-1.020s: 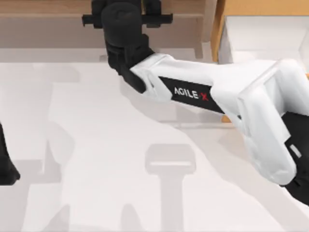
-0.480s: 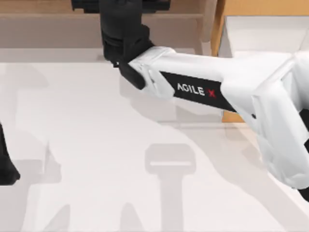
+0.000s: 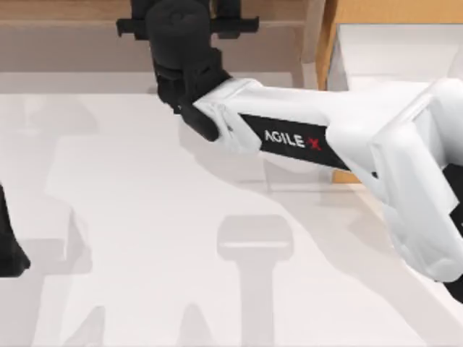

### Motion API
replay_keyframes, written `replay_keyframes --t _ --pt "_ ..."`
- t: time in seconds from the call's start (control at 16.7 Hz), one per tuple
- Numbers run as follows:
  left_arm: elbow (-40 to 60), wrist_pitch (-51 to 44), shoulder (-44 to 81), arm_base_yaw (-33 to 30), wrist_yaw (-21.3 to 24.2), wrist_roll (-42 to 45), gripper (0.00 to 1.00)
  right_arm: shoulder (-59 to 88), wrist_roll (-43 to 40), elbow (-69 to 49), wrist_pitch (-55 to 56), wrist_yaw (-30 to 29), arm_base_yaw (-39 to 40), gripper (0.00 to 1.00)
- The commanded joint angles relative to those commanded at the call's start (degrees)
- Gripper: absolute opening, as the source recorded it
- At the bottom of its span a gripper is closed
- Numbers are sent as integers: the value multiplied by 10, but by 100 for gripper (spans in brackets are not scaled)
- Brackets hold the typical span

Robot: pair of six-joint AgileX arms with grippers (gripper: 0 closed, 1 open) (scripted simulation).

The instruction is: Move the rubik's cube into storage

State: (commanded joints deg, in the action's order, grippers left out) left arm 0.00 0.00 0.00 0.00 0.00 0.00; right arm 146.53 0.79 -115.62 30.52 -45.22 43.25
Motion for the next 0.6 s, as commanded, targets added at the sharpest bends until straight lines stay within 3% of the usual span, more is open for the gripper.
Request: replay_keyframes --t 0.36,0.6 --pt "0 0 0 0 0 0 100 -9 10 0 -13 11 2 0" --pt "0 0 0 0 0 0 100 -55 65 4 -111 75 3 0"
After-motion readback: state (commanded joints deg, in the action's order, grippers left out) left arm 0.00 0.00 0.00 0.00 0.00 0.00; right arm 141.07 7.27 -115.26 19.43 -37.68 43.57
